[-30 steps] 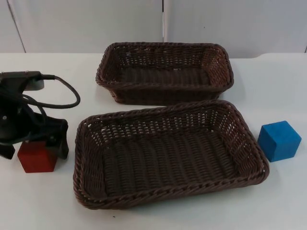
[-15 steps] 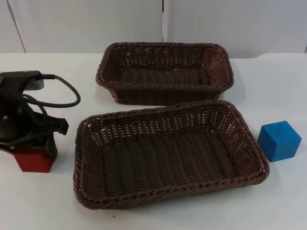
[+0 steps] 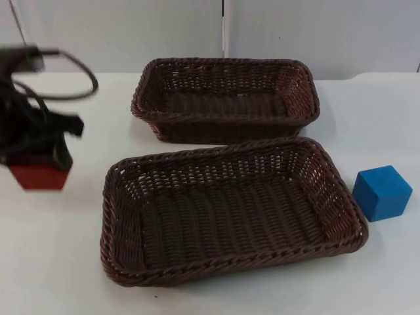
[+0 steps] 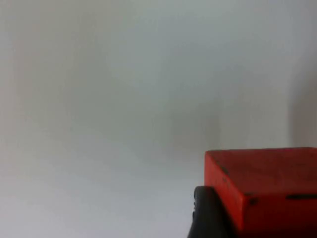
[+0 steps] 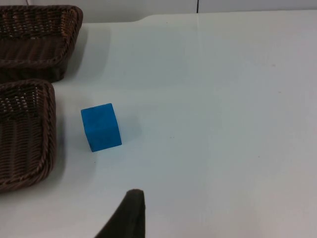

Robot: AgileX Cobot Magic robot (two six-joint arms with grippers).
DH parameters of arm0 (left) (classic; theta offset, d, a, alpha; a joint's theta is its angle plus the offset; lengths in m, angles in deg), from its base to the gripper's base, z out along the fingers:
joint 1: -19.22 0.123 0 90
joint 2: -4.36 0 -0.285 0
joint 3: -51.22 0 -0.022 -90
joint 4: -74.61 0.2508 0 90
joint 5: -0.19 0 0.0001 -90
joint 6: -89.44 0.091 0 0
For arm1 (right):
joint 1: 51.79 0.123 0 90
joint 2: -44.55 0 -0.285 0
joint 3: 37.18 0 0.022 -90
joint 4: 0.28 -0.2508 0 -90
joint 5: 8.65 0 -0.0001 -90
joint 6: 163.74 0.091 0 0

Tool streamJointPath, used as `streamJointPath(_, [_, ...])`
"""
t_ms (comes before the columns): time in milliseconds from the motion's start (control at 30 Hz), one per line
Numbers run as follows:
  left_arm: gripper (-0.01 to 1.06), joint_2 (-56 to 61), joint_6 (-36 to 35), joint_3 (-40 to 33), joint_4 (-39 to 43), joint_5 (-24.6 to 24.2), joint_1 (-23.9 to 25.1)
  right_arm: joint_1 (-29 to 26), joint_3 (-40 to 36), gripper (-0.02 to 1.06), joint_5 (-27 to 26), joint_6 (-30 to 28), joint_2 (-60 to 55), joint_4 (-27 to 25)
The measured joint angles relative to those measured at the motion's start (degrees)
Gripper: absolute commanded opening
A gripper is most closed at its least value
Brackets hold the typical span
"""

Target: Pick up one cube with the left hand and place it into the upper basket. Pick up one cube with the right hand and place it into the lower basket.

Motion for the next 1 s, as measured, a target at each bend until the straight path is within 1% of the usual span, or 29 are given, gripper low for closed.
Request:
streamJointPath(133, [0.00,8.79,0.12,-0.03,-1.21,-0.13,0.00,0.00,0.00,1.05,0.00,0.00,0.00,0.00])
streamJointPath(167, [0.00,8.79,0.12,-0.03,-1.21,-0.13,0.00,0.00,0.00,1.05,0.00,0.00,0.00,0.00])
streamJointPath(267, [0.00,14.32,0.38,-0.03,-1.83,-0.13,0.00,0.00,0.00,1.05,0.00,0.00,0.00,0.00])
streamJointPath(400, [0.00,18.50,0.48,-0.03,-1.92,-0.17,0.00,0.00,0.00,1.05,0.00,0.00,0.00,0.00])
streamJointPath(1000, [0.00,19.66,0.98,-0.03,-1.92,0.17,0.00,0.00,0.00,1.05,0.00,0.00,0.00,0.00])
